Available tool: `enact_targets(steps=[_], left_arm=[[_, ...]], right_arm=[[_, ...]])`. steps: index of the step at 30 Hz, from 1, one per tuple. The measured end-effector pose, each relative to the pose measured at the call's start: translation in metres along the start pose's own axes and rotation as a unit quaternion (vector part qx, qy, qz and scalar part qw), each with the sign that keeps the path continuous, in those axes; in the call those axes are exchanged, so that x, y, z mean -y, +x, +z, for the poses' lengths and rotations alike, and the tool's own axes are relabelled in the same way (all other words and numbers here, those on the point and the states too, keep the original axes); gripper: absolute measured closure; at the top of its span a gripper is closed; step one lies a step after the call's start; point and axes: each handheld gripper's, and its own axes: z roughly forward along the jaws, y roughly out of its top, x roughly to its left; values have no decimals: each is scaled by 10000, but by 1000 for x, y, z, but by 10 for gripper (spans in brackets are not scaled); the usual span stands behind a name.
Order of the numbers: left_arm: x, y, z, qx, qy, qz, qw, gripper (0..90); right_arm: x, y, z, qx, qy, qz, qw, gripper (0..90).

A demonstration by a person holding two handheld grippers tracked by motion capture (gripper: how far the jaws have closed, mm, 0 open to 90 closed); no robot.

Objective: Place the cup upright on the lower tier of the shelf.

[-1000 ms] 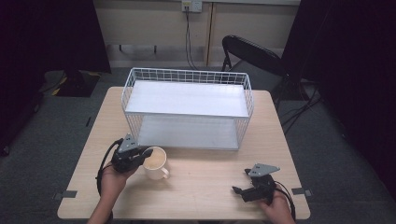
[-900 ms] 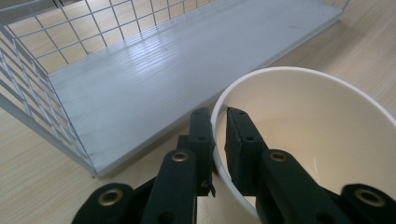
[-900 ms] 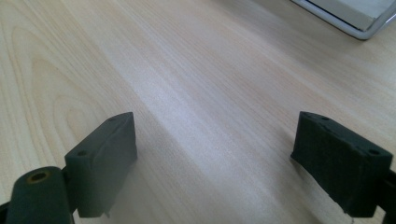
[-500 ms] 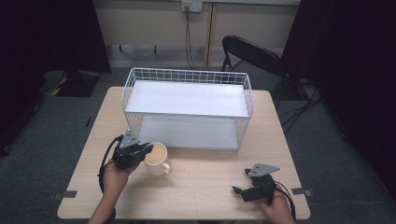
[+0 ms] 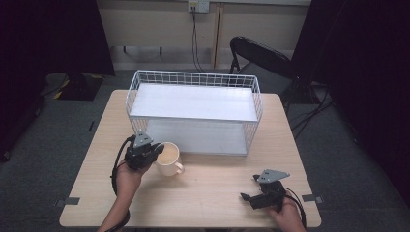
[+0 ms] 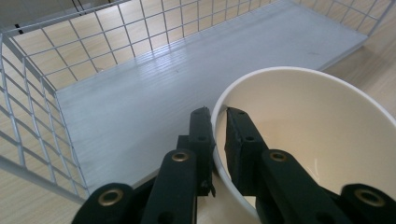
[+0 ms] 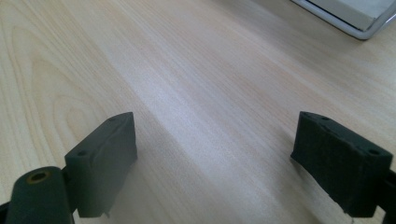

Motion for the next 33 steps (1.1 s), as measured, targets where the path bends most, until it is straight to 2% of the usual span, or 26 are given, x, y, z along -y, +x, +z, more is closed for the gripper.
enact_targets(steps=[2,12,19,24,33], left_arm=[[-1,-1,2,-26,15,-53,10000,815],[-8,-1,14,-85,24,-46,10000,815],[-15,-2,20,-199,-76,-183,9996,814],[-18,-3,23,-266,-38,-134,9995,814],[-24,-3,32,-393,-70,-284,9988,815]], right_arm=[[0,0,0,0,0,-1,10000,126],[0,0,0,-1,0,-1,10000,126],[0,0,0,0,0,-2,10000,126],[0,0,0,0,0,-1,10000,126],[0,0,0,-1,0,-1,10000,127]])
